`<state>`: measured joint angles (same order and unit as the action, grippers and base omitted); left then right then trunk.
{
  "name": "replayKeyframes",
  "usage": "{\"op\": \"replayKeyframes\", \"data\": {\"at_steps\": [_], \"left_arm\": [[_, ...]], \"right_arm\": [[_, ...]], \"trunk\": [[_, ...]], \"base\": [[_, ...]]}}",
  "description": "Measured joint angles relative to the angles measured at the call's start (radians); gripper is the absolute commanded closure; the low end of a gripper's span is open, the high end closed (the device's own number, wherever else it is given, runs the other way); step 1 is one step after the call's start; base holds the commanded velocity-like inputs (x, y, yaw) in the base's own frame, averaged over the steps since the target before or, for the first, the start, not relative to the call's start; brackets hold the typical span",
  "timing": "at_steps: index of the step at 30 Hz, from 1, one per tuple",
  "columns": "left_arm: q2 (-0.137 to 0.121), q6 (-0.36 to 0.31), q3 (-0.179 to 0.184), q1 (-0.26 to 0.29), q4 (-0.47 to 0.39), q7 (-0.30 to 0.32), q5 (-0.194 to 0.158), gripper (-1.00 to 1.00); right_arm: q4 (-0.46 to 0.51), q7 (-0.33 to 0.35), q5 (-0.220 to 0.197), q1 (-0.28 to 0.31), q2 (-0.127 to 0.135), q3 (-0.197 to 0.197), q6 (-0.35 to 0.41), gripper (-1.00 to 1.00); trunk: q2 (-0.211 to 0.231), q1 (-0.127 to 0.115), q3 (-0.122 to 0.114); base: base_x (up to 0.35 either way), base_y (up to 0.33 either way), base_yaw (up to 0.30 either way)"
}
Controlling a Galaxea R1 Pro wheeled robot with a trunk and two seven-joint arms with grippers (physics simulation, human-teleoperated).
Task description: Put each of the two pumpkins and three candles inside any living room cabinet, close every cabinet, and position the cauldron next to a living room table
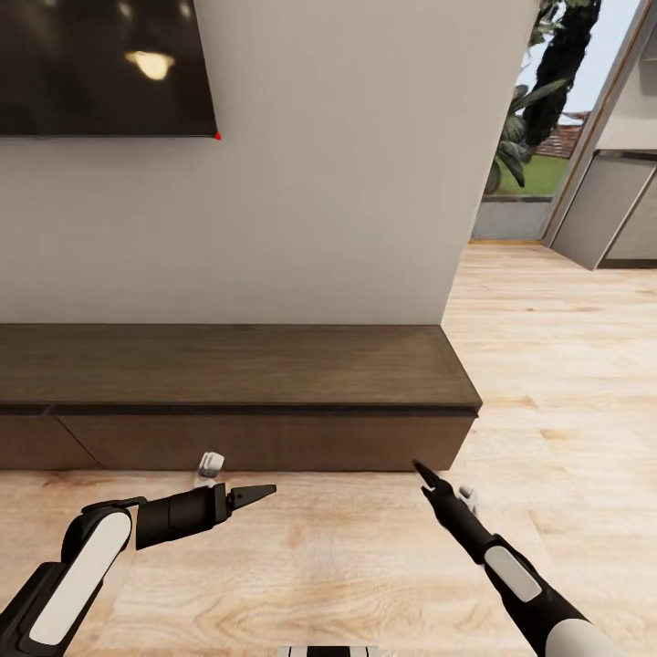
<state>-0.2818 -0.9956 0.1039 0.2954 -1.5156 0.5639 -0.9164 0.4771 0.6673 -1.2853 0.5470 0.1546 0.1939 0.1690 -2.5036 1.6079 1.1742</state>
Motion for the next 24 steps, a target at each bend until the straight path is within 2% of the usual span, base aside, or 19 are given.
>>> {"op": "replayKeyframes", "data": {"at_steps": [6, 10, 13, 24], "left_arm": [[-0.001, 0.000, 0.000, 0.000, 0.000, 0.000, -0.002, -1.00], [-0.001, 0.000, 0.000, 0.000, 0.000, 0.000, -0.022, -1.00], [-0.001, 0.000, 0.000, 0.000, 0.000, 0.000, -0.026, -1.00], [-0.002, 0.000, 0.000, 0.000, -0.002, 0.000, -0.028, -1.00]], "right_arm": [[0.002, 0.039, 0.006, 0.000, -0.002, 0.001, 0.014, -1.00], [0.002, 0.053, 0.004, 0.000, -0.001, -0.004, 0.014, -1.00], [0.002, 0.088, 0.003, 0.000, -0.002, -0.001, 0.014, -1.00], [0.002, 0.137, 0.000, 0.000, -0.002, 0.000, 0.017, -1.00]], "trunk": [[0.000, 0.000, 0.000], [0.000, 0.000, 0.000], [0.000, 0.000, 0.000], [0.000, 0.000, 0.000]], "base": [[0.117, 0.000, 0.000], [0.065, 0.000, 0.000], [0.142, 0.000, 0.000], [0.123, 0.000, 0.000]]}}
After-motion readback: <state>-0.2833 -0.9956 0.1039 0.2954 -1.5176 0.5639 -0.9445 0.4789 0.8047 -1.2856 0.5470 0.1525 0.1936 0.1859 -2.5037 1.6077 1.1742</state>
